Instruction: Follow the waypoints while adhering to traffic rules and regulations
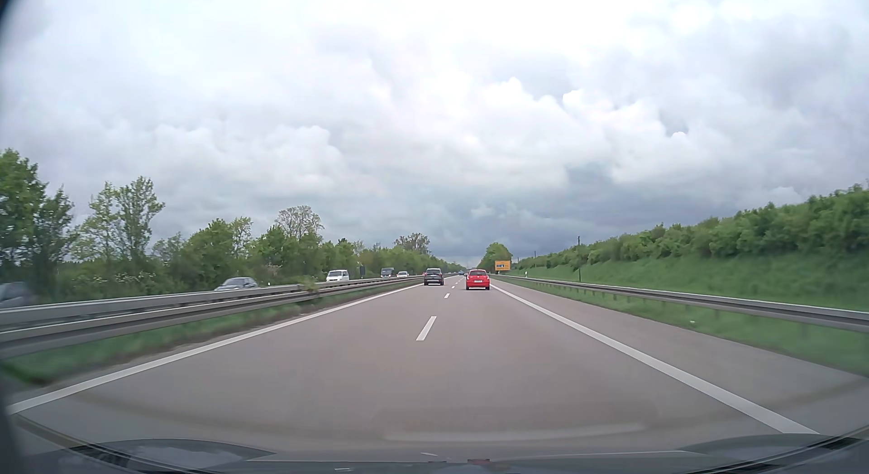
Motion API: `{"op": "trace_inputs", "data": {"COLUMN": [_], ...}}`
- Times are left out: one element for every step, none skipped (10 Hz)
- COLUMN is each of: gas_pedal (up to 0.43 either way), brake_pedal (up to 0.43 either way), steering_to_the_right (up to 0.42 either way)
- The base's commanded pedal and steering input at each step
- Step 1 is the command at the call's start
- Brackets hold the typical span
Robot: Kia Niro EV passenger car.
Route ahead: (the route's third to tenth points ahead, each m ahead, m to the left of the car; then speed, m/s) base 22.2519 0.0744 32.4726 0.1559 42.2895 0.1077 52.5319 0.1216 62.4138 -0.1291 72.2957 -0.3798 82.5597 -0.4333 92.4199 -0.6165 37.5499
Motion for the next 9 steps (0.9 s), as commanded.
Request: {"op": "trace_inputs", "data": {"gas_pedal": [0.319,0.331,0.339,0.350,0.350,0.350,0.358,0.409,0.441], "brake_pedal": [0.012,0.012,0.012,0.012,0.012,0.012,0.012,0.012,0.012], "steering_to_the_right": [0.005,0.005,0.004,0.003,0.003,0.003,0.003,0.003,0.001]}}
